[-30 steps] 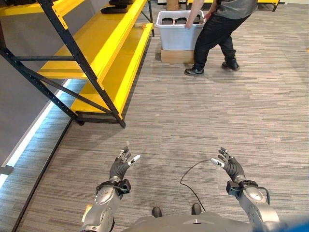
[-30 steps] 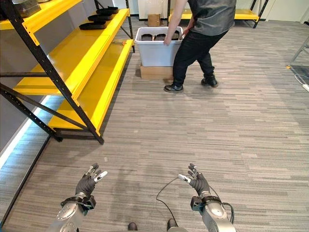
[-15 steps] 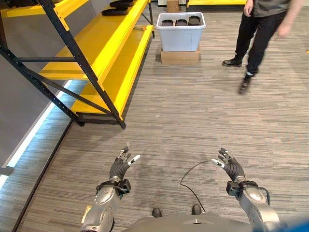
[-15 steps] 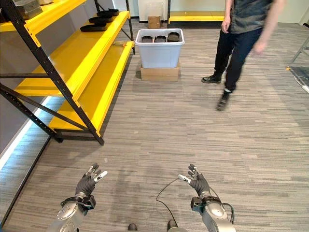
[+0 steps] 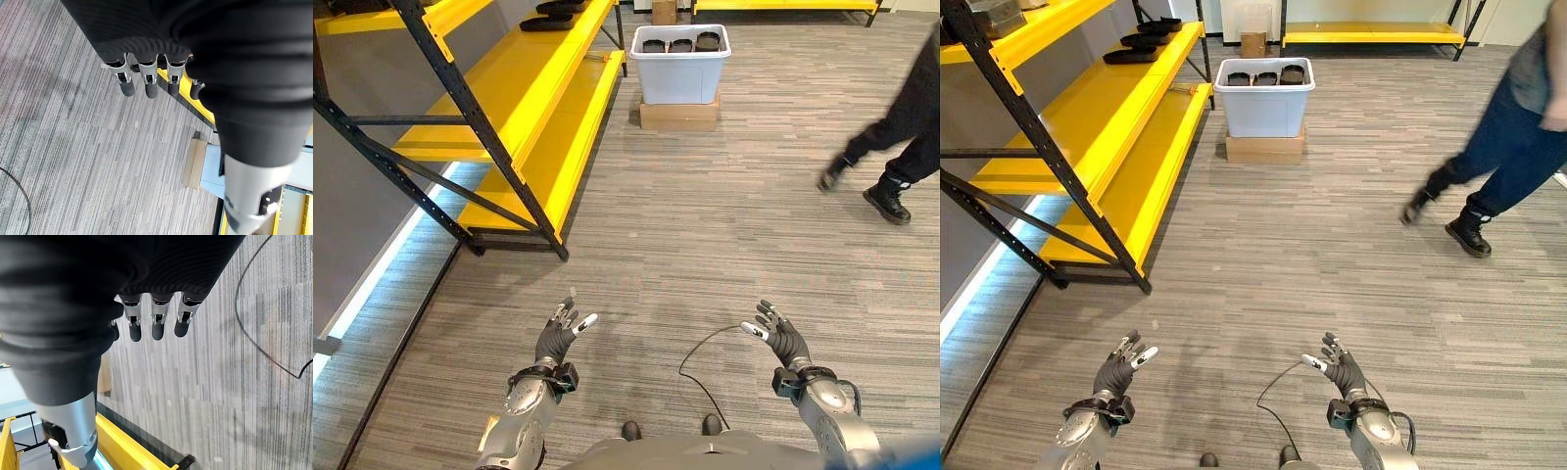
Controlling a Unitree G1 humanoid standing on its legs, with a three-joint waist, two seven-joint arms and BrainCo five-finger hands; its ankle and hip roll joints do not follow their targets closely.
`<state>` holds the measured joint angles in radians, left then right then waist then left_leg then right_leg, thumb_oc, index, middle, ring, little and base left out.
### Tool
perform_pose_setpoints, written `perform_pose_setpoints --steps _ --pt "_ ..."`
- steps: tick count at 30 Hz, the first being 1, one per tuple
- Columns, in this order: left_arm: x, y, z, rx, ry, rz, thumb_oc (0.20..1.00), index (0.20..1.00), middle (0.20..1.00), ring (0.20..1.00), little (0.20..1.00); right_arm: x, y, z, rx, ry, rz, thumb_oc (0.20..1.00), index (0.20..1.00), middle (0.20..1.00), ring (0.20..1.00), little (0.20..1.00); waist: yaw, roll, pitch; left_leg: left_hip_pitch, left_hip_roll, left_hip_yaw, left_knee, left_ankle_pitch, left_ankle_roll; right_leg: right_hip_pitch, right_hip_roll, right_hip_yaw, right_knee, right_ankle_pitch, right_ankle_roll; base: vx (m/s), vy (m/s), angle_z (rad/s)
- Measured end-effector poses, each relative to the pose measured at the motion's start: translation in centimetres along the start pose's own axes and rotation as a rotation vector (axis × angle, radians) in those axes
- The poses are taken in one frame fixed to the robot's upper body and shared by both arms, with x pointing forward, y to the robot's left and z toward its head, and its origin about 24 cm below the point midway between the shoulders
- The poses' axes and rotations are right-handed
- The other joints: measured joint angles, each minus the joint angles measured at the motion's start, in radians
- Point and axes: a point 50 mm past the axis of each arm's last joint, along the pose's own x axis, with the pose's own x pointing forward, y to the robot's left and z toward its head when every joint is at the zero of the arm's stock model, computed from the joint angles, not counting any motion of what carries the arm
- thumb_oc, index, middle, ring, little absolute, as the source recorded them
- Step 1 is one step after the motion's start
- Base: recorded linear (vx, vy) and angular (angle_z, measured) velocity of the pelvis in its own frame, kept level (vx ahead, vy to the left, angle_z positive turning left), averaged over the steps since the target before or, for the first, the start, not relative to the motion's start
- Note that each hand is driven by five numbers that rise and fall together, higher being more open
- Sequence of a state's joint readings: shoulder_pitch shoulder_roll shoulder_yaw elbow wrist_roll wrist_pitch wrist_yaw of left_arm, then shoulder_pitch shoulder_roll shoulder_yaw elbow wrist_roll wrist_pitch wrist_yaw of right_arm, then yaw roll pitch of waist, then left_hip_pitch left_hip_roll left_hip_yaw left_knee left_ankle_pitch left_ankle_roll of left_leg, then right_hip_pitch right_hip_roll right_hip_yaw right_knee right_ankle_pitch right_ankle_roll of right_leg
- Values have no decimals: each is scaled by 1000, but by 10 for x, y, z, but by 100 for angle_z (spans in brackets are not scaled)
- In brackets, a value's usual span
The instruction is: Move parts from the plastic box to the shelf.
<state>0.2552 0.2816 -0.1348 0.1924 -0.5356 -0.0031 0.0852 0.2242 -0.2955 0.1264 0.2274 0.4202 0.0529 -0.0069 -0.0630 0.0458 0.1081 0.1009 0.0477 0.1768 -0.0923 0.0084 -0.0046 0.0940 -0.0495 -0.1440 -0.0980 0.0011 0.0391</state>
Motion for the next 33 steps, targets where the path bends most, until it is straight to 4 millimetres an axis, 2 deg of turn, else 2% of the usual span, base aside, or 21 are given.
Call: perform_pose_setpoints --steps 17,21,23,25,26,27,28,29,30,31,32,33 --pt "0 1 1 -2 -3 3 1000 1000 1000 1000 1000 0 0 0 -1 -1 2 1000 1000 1000 1000 1000 6 -4 -2 -22 -3 -9 0 0 1 -20 -2 -5 0 0 0 10 32 1" --pt "4 1 6 1 -17 2 1000 1000 1000 1000 1000 3 0 6 -7 -17 6 1000 1000 1000 1000 1000 17 -6 -5 -55 -22 -20 9 -5 12 -62 -18 -3 37 -2 6 -18 218 0" --pt "9 0 8 7 -20 0 1000 1000 1000 1000 1000 6 -3 11 -25 -26 7 1000 1000 1000 1000 1000 18 5 5 -72 -38 -24 23 -9 33 -107 -43 -4 115 -29 21 -20 349 7" --pt "15 -3 15 11 -41 -10 1000 1000 1000 1000 1000 6 -8 14 -30 -36 -9 1000 1000 1000 1000 1000 10 15 22 -83 -85 -28 39 -21 78 -183 -98 0 269 -66 55 -5 325 23" --pt "17 -5 15 15 -37 -17 1000 1000 1000 1000 1000 6 -11 16 -28 -40 -19 1000 1000 1000 1000 1000 -10 32 52 -77 -87 -40 47 -20 86 -252 -139 -4 459 -99 58 -10 259 37" --pt "17 -3 18 17 -47 -13 1000 1000 1000 1000 1000 2 -10 6 -26 -1 -12 1000 1000 1000 1000 1000 -4 24 51 -73 -103 -40 57 -26 97 -286 -189 12 543 -113 66 52 354 32" --pt "15 2 17 22 -43 2 1000 1000 1000 1000 1000 1 -4 1 -18 15 5 1000 1000 1000 1000 1000 -3 7 43 -82 -122 -34 68 -45 101 -305 -210 35 553 -89 72 97 387 -24" --pt "12 9 16 32 -37 22 1000 1000 1000 1000 1000 5 4 10 21 -31 17 1000 1000 1000 1000 1000 3 -27 80 -76 -154 -47 84 -60 148 -394 -247 74 712 5 105 202 144 -36" --pt "13 6 11 43 -11 10 1000 1000 1000 1000 1000 7 8 15 45 -54 27 1000 1000 1000 1000 1000 -12 -22 124 -43 -161 -53 73 -56 169 -468 -240 58 839 -23 106 208 39 -23" --pt "13 1 8 45 5 -11 1000 1000 1000 1000 1000 6 10 8 43 -24 37 1000 1000 1000 1000 1000 -32 -6 130 -55 -137 -64 81 -69 170 -491 -114 53 683 -83 105 352 -22 7" --pt "15 2 11 53 -5 -12 1000 1000 1000 1000 1000 6 13 7 52 -22 51 1000 1000 1000 1000 1000 -32 -4 131 -59 -133 -66 78 -73 163 -495 -38 54 508 -86 109 314 -55 31" --pt "18 1 16 58 -19 -23 1000 1000 1000 1000 1000 4 12 4 58 -14 47 1000 1000 1000 1000 1000 -43 -30 127 -65 -144 -72 80 -81 151 -497 10 31 287 -69 105 341 -70 59"
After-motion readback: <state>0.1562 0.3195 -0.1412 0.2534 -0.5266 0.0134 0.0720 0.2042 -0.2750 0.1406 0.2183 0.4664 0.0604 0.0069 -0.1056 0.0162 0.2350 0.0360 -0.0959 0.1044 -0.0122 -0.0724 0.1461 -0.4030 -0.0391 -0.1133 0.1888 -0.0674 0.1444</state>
